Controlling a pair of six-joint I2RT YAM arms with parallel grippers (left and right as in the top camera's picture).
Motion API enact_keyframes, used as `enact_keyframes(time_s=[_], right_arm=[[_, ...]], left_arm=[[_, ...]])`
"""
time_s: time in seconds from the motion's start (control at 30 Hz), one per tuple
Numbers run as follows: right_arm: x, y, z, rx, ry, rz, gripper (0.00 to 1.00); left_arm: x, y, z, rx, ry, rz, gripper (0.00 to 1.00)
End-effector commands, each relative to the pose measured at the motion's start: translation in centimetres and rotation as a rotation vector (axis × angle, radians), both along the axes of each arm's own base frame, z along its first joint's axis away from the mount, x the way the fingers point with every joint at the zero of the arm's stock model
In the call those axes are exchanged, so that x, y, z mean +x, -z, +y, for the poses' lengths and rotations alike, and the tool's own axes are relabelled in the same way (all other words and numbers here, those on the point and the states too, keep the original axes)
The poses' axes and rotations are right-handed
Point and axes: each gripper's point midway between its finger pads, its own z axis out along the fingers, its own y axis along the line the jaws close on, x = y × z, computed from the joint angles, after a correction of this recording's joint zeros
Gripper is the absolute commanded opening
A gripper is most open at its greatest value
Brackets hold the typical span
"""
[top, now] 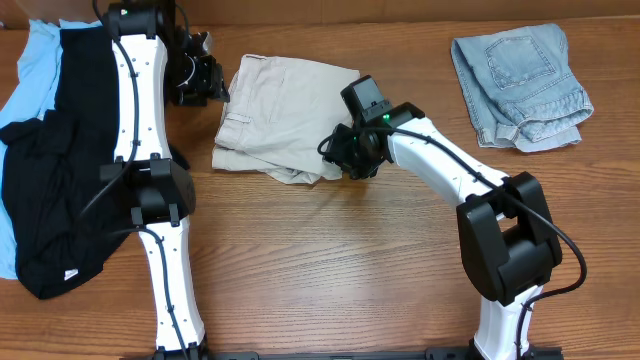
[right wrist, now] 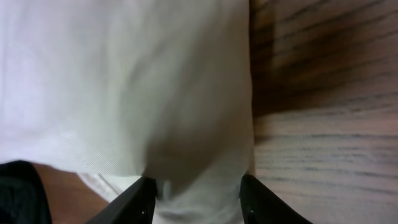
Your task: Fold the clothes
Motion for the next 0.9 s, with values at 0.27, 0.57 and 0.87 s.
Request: enact_keyframes(time_s=[0.27,0.57,0.87], right_arm=[[-1.7,2.0,0.4,0.057,0.033,0.080,0.04],[0.9,1.9,-4.8,0.040,0.042,0.043,0.04],[8.7,0.2,-17.1,0.022,0.114,-0.217,0.28]], left_arm=[[0.2,-2.3,0.6,0.040,0.021,-0.067,0.54],[0.2,-2.3,0.6,0.040,0.021,-0.066,0.56],[0.3,-2.4,0.5,0.040,0.022,-0.074,0.59]])
